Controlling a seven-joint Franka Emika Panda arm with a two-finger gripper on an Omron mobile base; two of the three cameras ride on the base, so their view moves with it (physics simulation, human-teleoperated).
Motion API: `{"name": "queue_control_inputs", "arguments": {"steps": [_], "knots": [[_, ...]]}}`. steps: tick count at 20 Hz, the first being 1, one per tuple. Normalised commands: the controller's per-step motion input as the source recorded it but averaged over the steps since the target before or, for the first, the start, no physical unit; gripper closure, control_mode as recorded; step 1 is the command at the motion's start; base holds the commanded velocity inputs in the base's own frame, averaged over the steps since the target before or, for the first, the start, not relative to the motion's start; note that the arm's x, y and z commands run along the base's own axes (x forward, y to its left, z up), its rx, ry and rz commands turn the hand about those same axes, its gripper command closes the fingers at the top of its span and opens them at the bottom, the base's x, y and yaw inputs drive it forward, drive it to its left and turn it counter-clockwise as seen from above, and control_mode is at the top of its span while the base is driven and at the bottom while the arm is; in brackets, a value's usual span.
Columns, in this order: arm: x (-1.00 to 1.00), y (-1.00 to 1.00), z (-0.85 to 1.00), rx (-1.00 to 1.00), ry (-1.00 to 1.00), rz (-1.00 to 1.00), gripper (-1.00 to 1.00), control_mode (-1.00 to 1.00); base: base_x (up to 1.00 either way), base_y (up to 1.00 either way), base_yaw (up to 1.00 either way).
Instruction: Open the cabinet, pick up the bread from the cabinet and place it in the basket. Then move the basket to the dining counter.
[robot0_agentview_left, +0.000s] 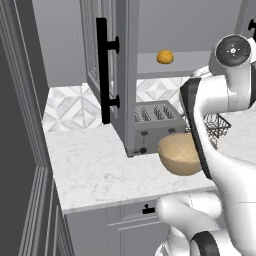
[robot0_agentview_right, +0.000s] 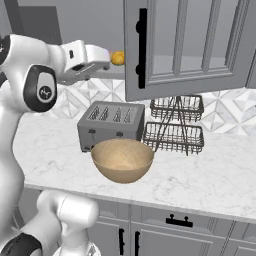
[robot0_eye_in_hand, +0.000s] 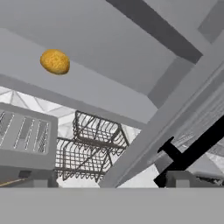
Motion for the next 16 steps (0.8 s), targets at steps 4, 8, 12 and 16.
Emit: {"name": "queue_control_inputs", "arguments": {"steps": [4, 8, 12, 16], "knots": [[1.00, 0.32, -0.02, -0.21, 0.30, -0.22, -1.00, -1.00, 0.00, 0.00, 0.00], [1.00, -0.29, -0.12, -0.03, 0.28, -0.21, -1.00, -1.00, 0.00, 0.00, 0.00], [0.57, -0.78, 0.00, 0.01, 0.14, -0.26, -1.00, -1.00, 0.00, 0.00, 0.00], [-0.06, -0.88, 0.00, 0.07, 0.02, -0.27, -1.00, -1.00, 0.00, 0.00, 0.00]]}}
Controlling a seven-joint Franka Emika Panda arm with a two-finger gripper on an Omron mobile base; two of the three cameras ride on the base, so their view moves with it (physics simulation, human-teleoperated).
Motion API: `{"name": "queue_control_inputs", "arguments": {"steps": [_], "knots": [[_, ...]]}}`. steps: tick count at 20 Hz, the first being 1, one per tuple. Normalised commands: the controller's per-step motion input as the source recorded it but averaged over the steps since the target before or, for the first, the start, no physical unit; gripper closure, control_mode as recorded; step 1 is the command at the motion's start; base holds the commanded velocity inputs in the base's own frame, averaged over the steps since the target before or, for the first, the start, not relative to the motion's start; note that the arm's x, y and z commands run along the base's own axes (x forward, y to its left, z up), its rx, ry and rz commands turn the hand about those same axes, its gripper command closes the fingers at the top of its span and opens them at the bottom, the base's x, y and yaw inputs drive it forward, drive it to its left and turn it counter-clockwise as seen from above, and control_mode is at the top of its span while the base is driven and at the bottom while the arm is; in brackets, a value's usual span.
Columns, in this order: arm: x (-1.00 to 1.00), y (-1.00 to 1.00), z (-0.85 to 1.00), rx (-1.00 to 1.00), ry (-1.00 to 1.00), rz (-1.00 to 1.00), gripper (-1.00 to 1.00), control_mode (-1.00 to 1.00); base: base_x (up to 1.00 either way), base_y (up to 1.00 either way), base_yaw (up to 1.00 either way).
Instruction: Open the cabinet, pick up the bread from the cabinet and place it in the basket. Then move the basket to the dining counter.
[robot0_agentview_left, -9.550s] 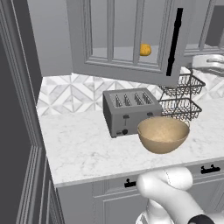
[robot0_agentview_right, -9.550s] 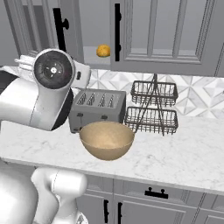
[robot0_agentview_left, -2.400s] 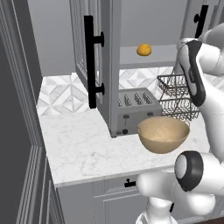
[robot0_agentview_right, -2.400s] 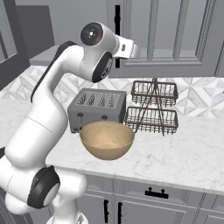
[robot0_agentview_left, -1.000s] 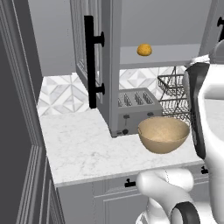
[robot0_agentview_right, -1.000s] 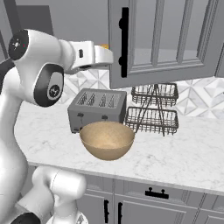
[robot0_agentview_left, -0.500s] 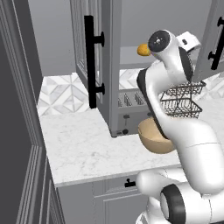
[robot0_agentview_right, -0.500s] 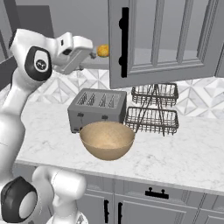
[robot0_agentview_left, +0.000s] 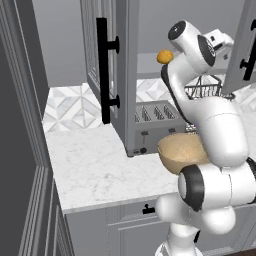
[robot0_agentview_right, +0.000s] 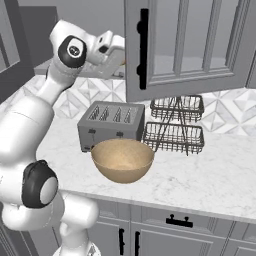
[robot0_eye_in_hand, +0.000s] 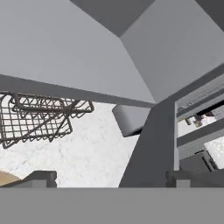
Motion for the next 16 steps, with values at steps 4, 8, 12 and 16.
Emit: {"name": "queue_control_inputs", "arguments": {"steps": [4, 8, 12, 16], "knots": [[-0.77, -0.86, 0.00, 0.17, -0.05, -0.21, -1.00, -1.00, 0.00, 0.00, 0.00], [-1.00, -0.91, 0.00, 0.22, -0.16, -0.15, -1.00, -1.00, 0.00, 0.00, 0.00], [-0.91, -0.99, 0.00, 0.20, -0.18, -0.07, -1.00, -1.00, 0.00, 0.00, 0.00], [-0.40, -1.00, -0.07, 0.18, -0.16, -0.01, -1.00, -1.00, 0.00, 0.00, 0.00]]}}
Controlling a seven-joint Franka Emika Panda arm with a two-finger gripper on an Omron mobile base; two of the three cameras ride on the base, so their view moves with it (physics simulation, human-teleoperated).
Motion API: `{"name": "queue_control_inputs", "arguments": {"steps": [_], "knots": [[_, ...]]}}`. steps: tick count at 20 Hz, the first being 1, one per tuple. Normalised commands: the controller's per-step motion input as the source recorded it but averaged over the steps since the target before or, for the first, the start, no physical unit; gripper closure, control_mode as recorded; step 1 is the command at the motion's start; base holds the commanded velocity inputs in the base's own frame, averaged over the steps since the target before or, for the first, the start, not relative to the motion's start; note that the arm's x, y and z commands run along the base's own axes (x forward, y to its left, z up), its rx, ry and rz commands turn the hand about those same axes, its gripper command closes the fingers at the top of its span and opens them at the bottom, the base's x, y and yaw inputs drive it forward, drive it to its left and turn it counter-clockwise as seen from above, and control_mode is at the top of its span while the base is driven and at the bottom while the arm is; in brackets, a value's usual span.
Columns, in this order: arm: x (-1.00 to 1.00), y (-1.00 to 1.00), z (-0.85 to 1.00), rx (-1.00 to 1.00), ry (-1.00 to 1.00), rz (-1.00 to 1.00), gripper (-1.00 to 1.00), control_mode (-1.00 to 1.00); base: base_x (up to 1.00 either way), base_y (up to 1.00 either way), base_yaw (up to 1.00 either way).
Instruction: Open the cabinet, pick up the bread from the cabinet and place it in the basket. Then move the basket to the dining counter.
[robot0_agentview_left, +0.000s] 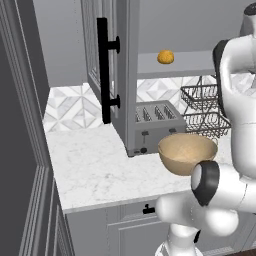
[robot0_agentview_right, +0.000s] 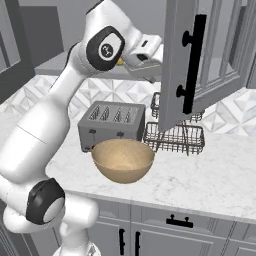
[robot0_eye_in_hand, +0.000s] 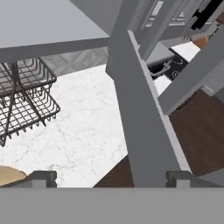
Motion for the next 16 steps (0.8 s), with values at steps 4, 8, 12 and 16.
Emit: {"name": "queue_control_inputs", "arguments": {"steps": [4, 8, 12, 16], "knots": [[-0.04, -1.00, -0.17, 0.14, -0.17, 0.00, -1.00, -1.00, 0.00, 0.00, 0.00], [0.00, -1.00, -0.10, 0.15, -0.22, 0.00, -1.00, -1.00, 0.00, 0.00, 0.00], [0.00, -0.58, -0.28, 0.11, -0.27, 0.00, -1.00, -1.00, 0.00, 0.00, 0.00], [-0.03, 0.91, -0.60, 0.00, -0.41, 0.11, -1.00, -1.00, 0.00, 0.00, 0.00]]}}
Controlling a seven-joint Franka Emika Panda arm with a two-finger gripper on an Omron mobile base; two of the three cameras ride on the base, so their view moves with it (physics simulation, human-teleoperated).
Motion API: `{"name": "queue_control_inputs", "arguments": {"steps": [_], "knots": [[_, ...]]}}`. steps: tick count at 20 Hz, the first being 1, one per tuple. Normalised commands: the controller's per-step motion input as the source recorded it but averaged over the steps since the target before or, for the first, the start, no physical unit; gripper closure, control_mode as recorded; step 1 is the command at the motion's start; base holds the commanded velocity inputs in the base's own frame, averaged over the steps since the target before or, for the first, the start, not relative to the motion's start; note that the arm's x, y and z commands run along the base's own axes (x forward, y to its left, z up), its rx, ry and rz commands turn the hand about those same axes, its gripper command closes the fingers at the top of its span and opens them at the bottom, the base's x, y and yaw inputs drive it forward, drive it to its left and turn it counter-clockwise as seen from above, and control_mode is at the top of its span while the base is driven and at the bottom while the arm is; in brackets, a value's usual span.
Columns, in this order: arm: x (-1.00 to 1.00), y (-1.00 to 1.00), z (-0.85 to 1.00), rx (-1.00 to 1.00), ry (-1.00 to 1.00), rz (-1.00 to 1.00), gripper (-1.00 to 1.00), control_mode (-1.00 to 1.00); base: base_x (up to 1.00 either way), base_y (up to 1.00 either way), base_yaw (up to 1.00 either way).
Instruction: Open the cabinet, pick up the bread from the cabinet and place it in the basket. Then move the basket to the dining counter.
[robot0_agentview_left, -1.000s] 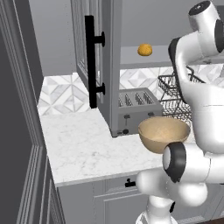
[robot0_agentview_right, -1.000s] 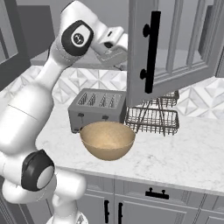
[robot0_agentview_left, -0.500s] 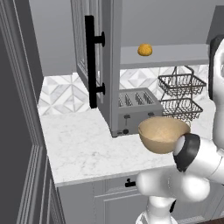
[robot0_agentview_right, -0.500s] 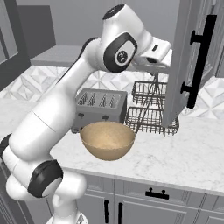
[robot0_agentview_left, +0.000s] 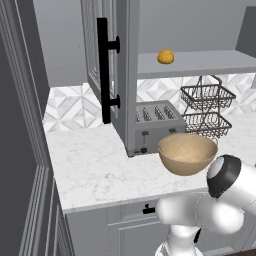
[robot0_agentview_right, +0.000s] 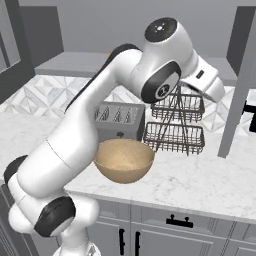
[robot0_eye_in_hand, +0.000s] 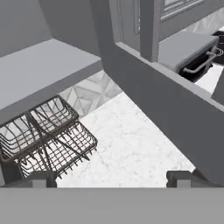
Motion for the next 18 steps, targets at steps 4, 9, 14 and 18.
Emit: {"name": "queue_control_inputs", "arguments": {"steps": [4, 9, 14, 18], "knots": [[0.06, 1.00, -0.45, 0.00, -0.14, 0.22, -1.00, -1.00, 0.00, 0.00, 0.00], [0.49, 1.00, 0.00, 0.00, 0.00, 0.28, -1.00, -1.00, 0.00, 0.00, 0.00], [0.78, 1.00, 0.71, 0.00, 0.01, 0.23, -1.00, -1.00, 0.00, 0.00, 0.00], [0.82, 1.00, 0.67, 0.00, 0.03, 0.16, -1.00, -1.00, 0.00, 0.00, 0.00]]}}
